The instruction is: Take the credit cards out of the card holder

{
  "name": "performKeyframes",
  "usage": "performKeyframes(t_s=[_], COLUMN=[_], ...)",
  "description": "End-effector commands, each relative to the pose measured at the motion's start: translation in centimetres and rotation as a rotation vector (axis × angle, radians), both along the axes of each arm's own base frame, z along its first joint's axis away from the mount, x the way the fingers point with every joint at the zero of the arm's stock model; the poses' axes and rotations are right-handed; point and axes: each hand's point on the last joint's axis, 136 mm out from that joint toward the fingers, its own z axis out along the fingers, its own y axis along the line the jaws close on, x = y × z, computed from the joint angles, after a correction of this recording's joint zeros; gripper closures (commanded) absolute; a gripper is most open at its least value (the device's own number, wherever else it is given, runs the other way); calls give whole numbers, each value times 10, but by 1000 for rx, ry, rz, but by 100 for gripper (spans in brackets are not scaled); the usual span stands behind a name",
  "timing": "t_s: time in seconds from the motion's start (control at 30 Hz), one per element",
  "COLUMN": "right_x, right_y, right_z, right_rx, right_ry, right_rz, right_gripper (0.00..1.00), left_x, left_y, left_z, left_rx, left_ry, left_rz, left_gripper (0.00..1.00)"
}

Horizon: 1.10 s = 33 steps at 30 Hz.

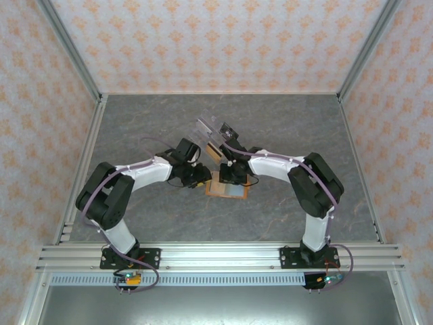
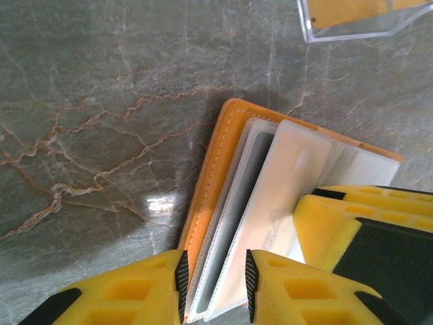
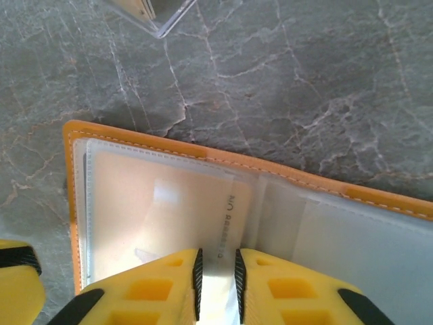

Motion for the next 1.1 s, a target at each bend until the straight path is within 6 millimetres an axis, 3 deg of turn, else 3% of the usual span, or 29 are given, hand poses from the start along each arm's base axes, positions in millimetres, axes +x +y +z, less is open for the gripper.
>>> performKeyframes(t_s=[0.0,0.5,0.8,1.07], right_x=[-3,-4,-2,-4], right_y=[-15,-22,-23,-23], right_z=[-16,-25,-23,-26], right_rx=[-97,-104,-73,-69], right_ry=[18,17,-4,3], right_rz=[0,-11,-17,-13], right_gripper=[82,88,92,93], left_x=[2,0,3,3], left_y=[-12,-20,-17,-20], left_z=[2,-3,10,9], left_rx=[-25,-41,-24,-30], left_ry=[-12,-2,-53,-51], left_rz=[-39,-72,-78,-91], left_gripper=[70,75,78,78])
